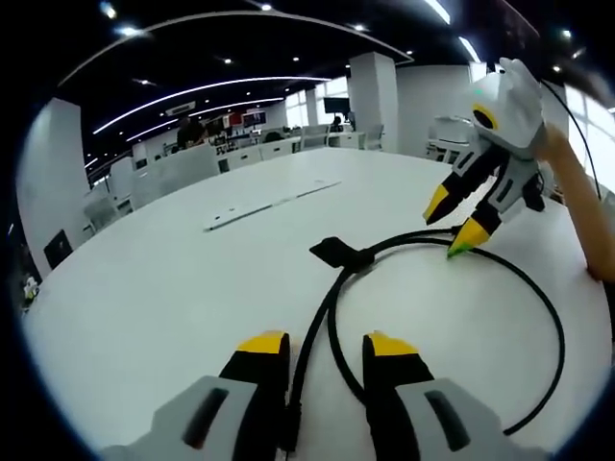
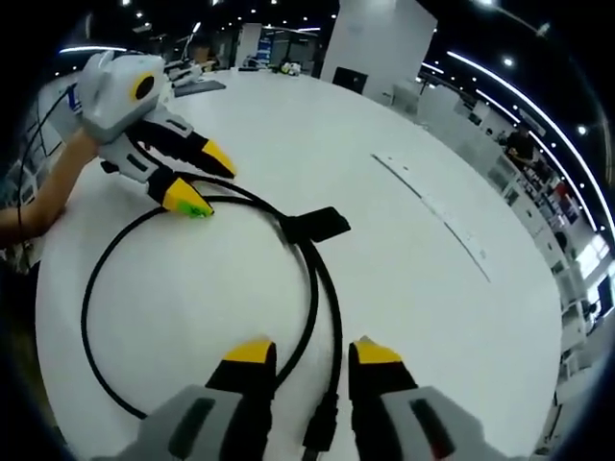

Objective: Find the charging cable on the desk, coil it up and secure with Velcro.

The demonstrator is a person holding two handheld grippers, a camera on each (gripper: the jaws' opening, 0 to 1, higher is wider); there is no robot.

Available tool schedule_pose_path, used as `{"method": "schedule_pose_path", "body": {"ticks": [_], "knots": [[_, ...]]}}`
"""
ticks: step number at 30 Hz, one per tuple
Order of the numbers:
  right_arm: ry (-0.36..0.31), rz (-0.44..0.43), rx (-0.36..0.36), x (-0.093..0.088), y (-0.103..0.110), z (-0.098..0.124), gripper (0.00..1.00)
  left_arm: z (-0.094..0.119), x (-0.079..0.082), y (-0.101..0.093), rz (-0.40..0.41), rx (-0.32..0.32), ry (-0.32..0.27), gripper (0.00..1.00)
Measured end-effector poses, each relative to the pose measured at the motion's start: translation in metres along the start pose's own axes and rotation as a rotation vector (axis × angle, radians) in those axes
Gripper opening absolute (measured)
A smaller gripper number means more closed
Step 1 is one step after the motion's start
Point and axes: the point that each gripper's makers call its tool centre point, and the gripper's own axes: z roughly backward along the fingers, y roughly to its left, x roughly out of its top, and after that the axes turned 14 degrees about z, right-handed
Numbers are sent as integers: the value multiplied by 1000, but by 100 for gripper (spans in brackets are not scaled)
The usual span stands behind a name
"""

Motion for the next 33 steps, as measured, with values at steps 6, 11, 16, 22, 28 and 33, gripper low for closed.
{"method": "schedule_pose_path", "body": {"ticks": [6, 11, 16, 22, 28, 33], "knots": [[-8, 26, -9, 2, -2, 3, 33, 2, -2, -3, 10, -18, 16, 43], [-33, 18, 7, 2, -1, 13, 34, 5, -7, -8, 48, -42, 47, 41], [-12, 7, 33, -8, 1, 17, 38, 16, -10, -7, 2, -34, 84, 40], [40, 8, 82, -18, 12, 17, 41, 28, -13, -4, -16, -32, 116, 39], [52, -8, 97, -23, 12, 19, 40, 33, -16, -5, -26, -44, 131, 39], [50, -33, 110, -23, 16, 19, 38, 32, -18, -4, -24, -41, 144, 38]]}}
